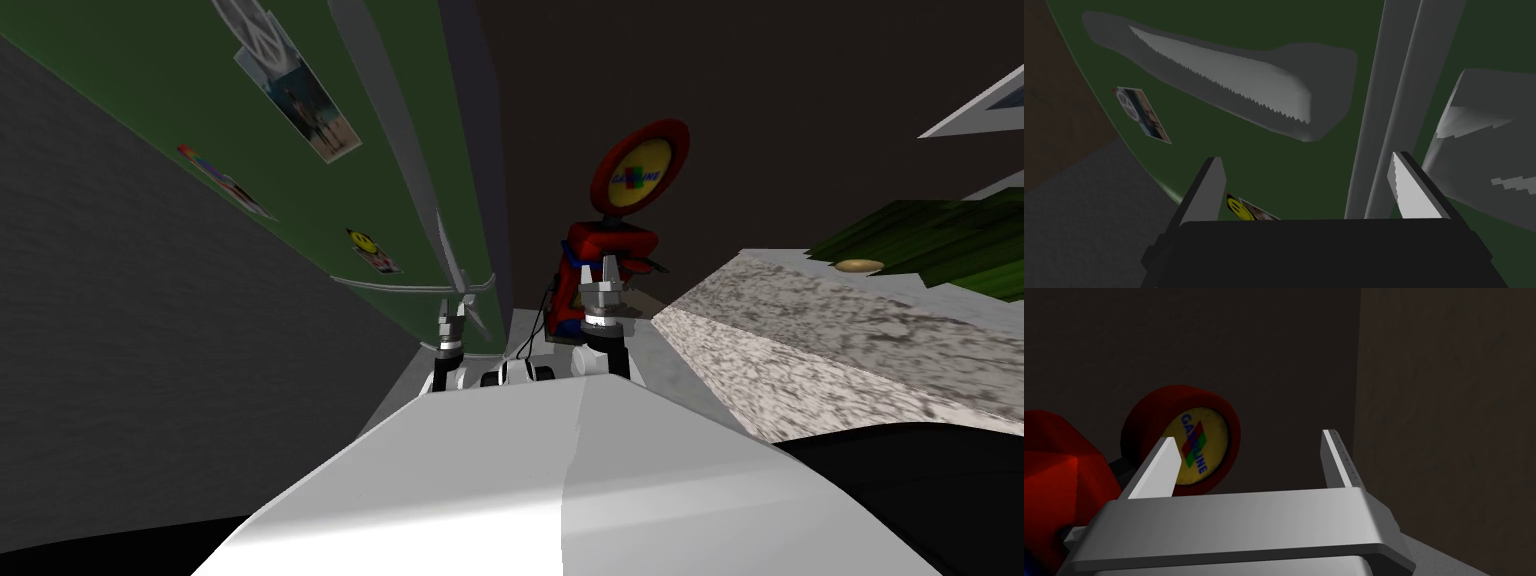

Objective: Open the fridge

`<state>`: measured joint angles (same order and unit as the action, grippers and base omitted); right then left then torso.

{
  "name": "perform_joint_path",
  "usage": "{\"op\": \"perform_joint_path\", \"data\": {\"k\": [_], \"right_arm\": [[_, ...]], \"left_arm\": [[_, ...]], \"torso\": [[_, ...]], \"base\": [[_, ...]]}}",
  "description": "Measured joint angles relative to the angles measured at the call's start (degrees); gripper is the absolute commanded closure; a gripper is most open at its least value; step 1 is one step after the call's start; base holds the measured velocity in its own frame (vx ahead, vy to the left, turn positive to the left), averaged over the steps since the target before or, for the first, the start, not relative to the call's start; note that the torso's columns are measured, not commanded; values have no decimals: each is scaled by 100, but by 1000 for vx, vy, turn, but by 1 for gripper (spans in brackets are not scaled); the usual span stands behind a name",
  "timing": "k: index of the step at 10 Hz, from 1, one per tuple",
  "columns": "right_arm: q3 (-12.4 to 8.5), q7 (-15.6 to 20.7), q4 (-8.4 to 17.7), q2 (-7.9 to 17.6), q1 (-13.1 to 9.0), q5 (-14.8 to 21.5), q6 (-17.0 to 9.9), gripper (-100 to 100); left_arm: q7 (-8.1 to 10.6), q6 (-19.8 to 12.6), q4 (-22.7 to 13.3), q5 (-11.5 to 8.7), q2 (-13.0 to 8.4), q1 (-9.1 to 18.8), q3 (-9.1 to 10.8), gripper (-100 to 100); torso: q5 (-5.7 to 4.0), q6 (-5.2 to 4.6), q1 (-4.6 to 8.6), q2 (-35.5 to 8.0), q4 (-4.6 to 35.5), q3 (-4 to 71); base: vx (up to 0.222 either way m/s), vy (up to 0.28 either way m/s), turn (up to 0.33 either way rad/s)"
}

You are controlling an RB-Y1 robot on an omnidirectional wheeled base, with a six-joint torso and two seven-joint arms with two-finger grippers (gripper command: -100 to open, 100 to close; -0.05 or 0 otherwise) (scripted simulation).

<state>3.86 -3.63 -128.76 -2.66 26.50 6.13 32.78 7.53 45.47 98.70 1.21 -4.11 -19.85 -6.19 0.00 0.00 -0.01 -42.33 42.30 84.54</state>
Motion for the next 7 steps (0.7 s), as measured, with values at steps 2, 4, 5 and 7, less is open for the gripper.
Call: {"op": "perform_joint_path", "data": {"k": [2,4,5,7], "right_arm": [[0,0,0,0,-1,0,0,0],[0,0,0,0,-1,0,0,0],[0,0,0,0,-1,0,0,0],[0,0,0,0,-1,0,0,0]], "left_arm": [[11,92,-111,-10,239,20,7,-100],[12,122,-127,-12,346,10,10,-100],[12,59,-55,-13,346,17,13,-100],[8,-128,114,-10,360,37,12,-100]], "torso": [[2,-21,6,36,-11,21],[0,-21,11,45,-15,27],[0,-10,4,35,-11,21],[2,-7,-3,25,-7,15]], "base": [[43,-17,0],[4,0,13],[27,5,7],[26,3,2]]}}
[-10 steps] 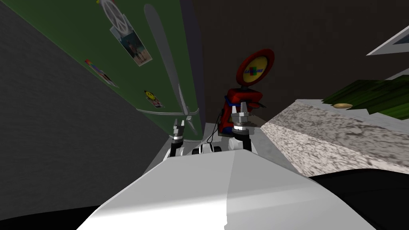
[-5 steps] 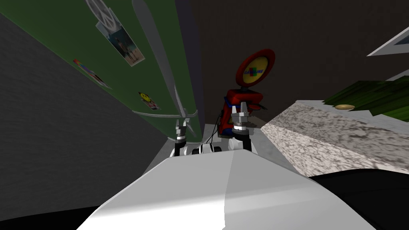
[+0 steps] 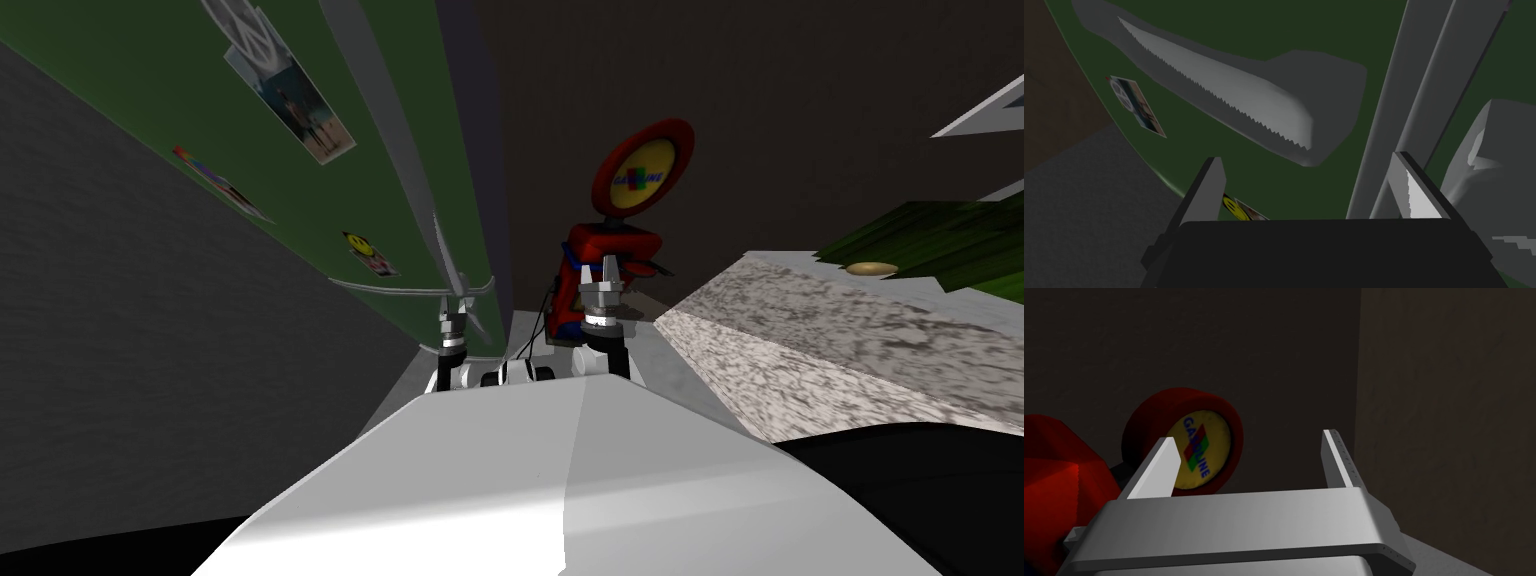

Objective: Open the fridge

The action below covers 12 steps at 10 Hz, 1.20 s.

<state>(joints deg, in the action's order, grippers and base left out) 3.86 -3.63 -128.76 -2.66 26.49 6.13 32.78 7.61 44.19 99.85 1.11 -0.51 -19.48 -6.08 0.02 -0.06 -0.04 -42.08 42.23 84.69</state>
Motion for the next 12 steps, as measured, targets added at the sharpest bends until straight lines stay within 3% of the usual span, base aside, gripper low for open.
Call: {"op": "perform_joint_path", "data": {"k": [2,3,7,8,12], "right_arm": [[0,0,0,0,-1,0,0,0],[0,0,0,0,0,0,0,0],[0,0,0,0,-1,0,0,0],[0,0,0,0,-1,0,0,0],[0,0,0,0,-1,0,0,0]], "left_arm": [[-5,-201,145,3,10,16,-4,-100],[-5,-224,151,3,11,16,-3,100],[0,174,-199,-1,-8,-5,2,100],[0,197,-211,-2,-9,-5,2,-100],[5,-66,14,15,-471,-78,59,-100]], "torso": [[-5,-3,-2,5,11,4],[-3,0,0,5,5,5],[-3,6,5,-29,9,-17],[-2,6,4,-22,7,-13],[4,2,-4,19,-11,12]], "base": [[7,0,6],[-15,-2,-23],[-19,-1,-4],[0,-8,3],[5,-25,9]]}}
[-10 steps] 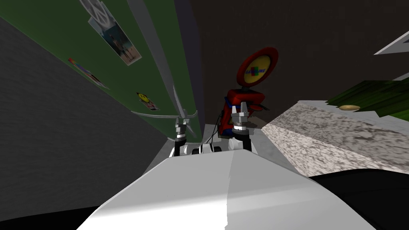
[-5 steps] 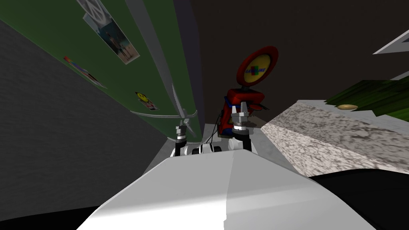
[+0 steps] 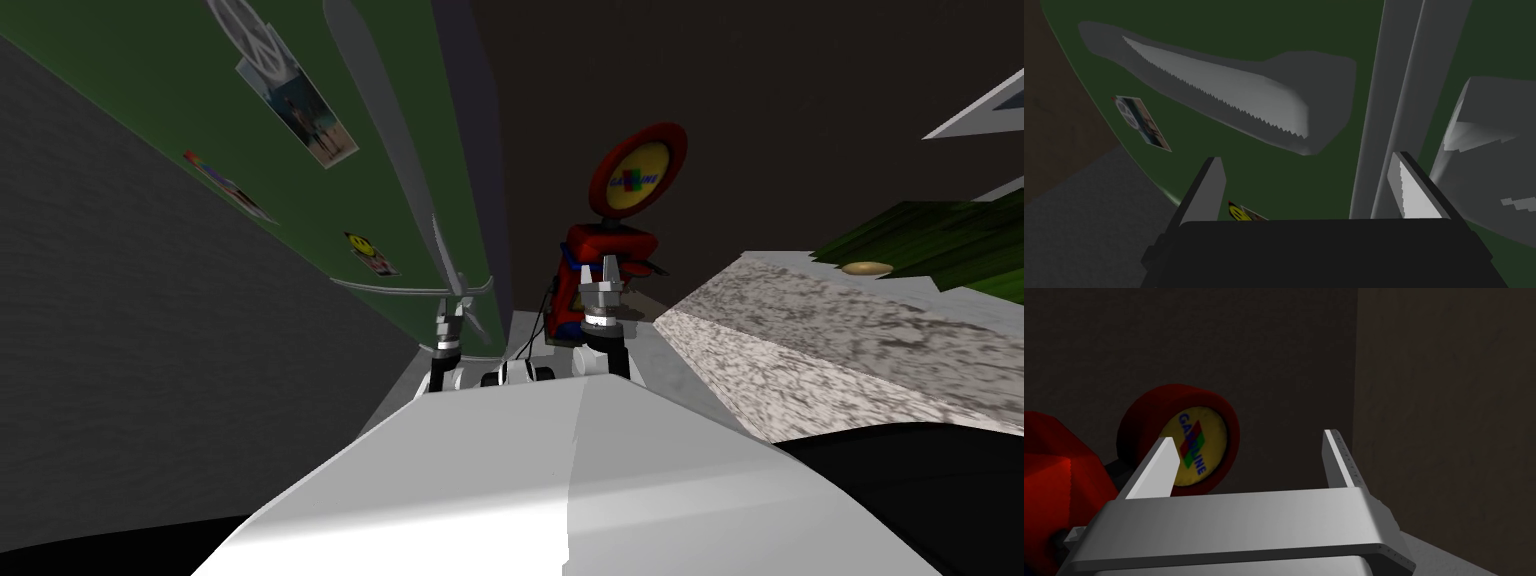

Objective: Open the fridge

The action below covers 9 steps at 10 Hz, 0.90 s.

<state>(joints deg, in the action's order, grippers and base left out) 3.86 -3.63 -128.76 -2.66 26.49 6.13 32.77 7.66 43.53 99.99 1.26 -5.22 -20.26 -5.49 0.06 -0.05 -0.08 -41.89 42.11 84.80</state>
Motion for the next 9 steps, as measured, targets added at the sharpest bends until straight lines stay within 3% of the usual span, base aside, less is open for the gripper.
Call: {"op": "perform_joint_path", "data": {"k": [3,9], "right_arm": [[0,0,0,0,0,0,0,0],[0,0,0,0,0,0,0,0]], "left_arm": [[5,-404,279,26,-246,-92,83,-100],[7,-1168,876,72,-456,-283,236,-100]], "torso": [[1,0,-9,5,1,2],[-2,-2,2,-2,4,-2]], "base": [[11,-37,15],[16,-31,12]]}}
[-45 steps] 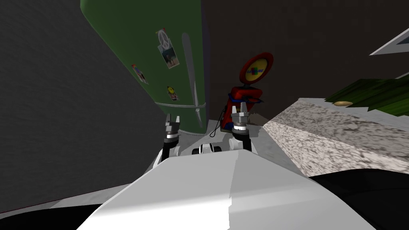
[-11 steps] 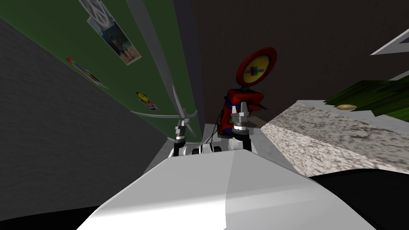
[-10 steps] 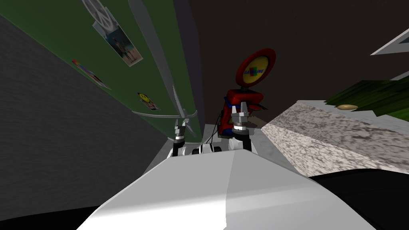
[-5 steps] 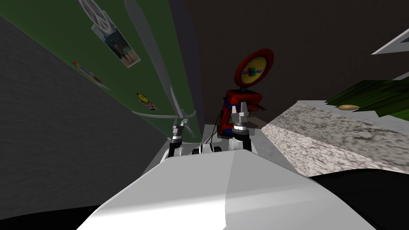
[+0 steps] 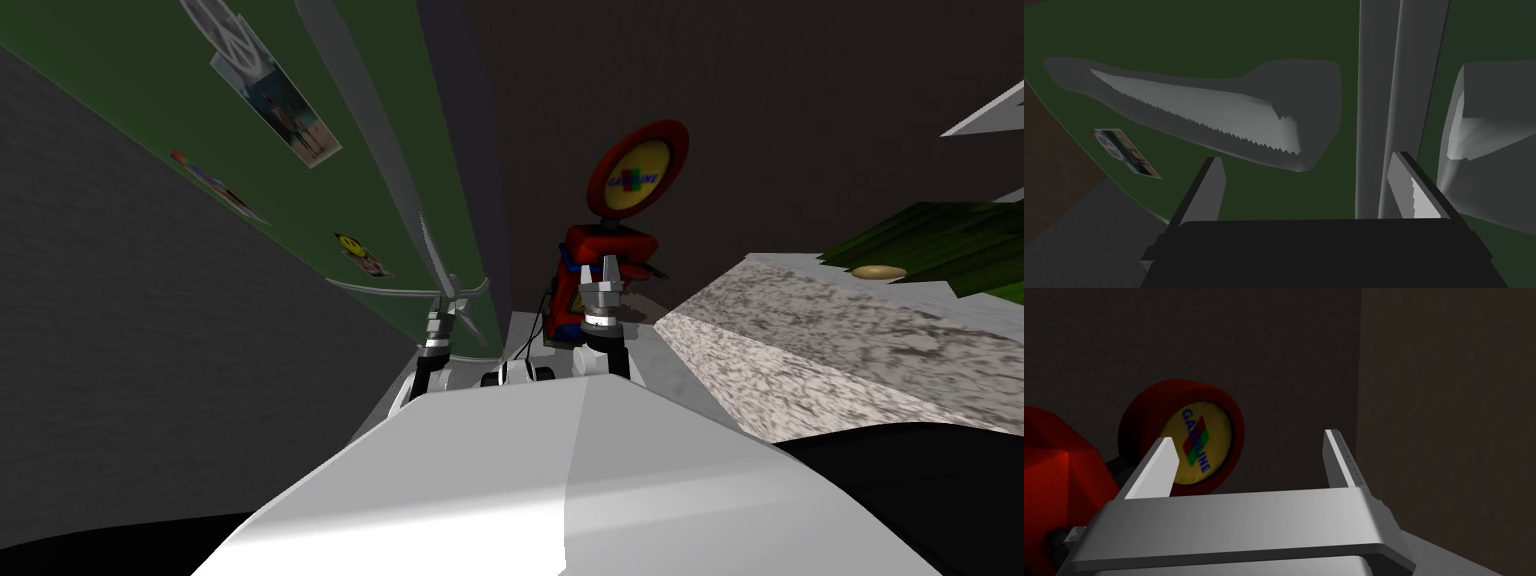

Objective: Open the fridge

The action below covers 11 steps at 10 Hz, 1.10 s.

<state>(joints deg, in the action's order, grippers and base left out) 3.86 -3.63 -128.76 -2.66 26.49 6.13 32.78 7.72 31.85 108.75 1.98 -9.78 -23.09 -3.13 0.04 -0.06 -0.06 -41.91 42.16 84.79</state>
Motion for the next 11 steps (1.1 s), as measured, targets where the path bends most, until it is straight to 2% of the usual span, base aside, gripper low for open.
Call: {"op": "perform_joint_path", "data": {"k": [5,11], "right_arm": [[0,0,0,0,0,0,0,0],[0,0,0,0,0,0,0,0]], "left_arm": [[8,-644,478,31,-157,-144,134,-100],[12,-1561,1120,84,-373,-359,313,-100]], "torso": [[-1,-1,1,-16,5,-9],[-13,-6,16,-13,13,-2]], "base": [[16,-31,9],[11,-37,15]]}}
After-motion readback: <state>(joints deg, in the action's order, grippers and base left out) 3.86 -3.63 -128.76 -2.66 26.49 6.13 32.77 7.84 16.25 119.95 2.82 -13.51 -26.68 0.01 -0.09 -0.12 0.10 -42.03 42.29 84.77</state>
